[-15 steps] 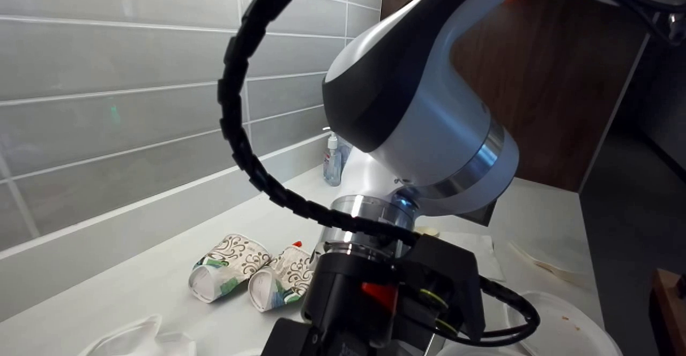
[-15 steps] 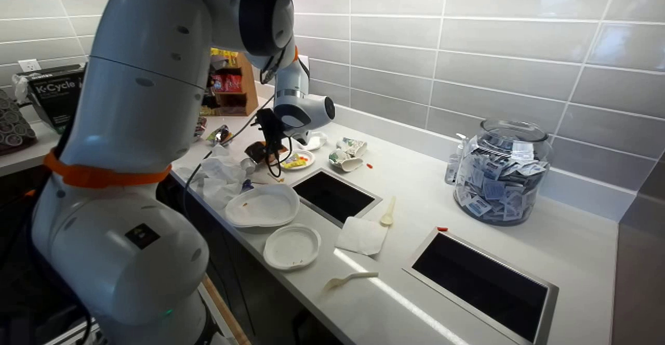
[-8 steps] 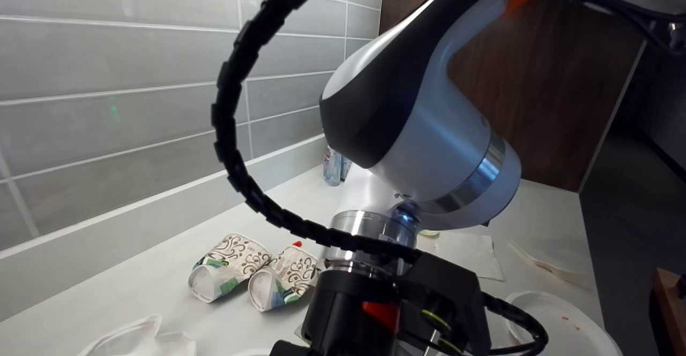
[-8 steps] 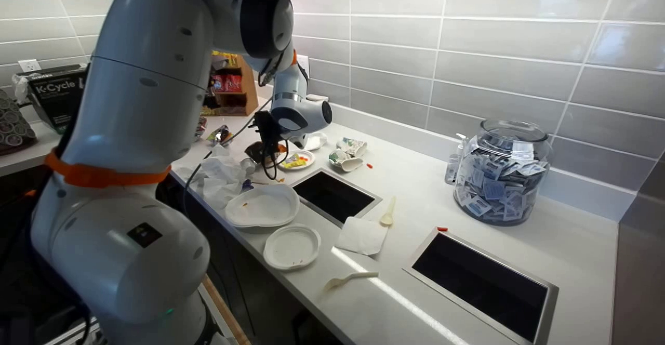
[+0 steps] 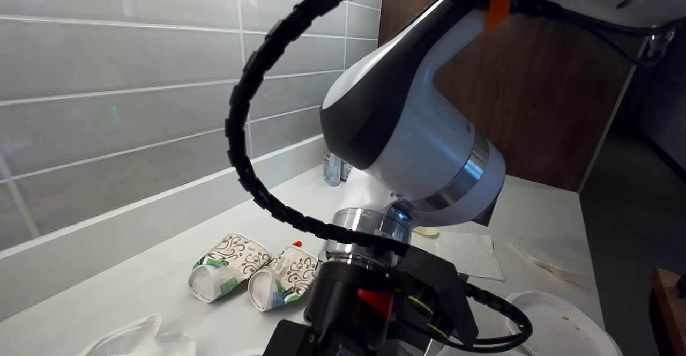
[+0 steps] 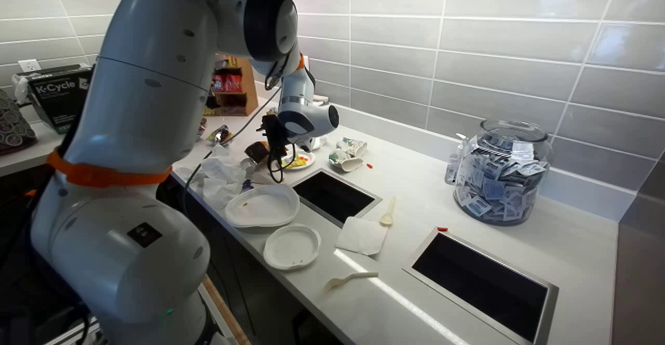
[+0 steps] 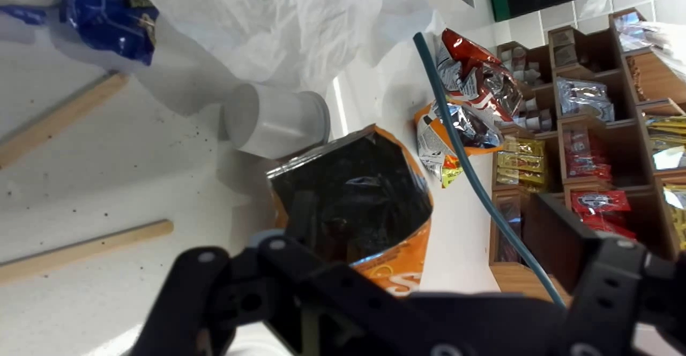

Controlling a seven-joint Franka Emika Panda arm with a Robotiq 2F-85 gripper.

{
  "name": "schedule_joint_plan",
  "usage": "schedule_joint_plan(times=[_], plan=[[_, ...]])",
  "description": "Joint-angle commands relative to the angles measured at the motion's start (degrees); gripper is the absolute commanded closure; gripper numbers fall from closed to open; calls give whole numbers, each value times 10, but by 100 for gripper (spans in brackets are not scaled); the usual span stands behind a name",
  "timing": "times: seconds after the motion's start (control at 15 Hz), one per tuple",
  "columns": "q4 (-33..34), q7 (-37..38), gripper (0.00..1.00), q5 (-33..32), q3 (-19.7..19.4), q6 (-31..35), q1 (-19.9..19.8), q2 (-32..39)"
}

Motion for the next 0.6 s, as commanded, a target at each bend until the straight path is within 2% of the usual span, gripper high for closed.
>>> schedule_joint_plan(times=[0.0, 0.53], plan=[[11, -14, 0, 21, -2, -15, 1, 14], [60, -13, 0, 13, -3, -57, 7, 60]])
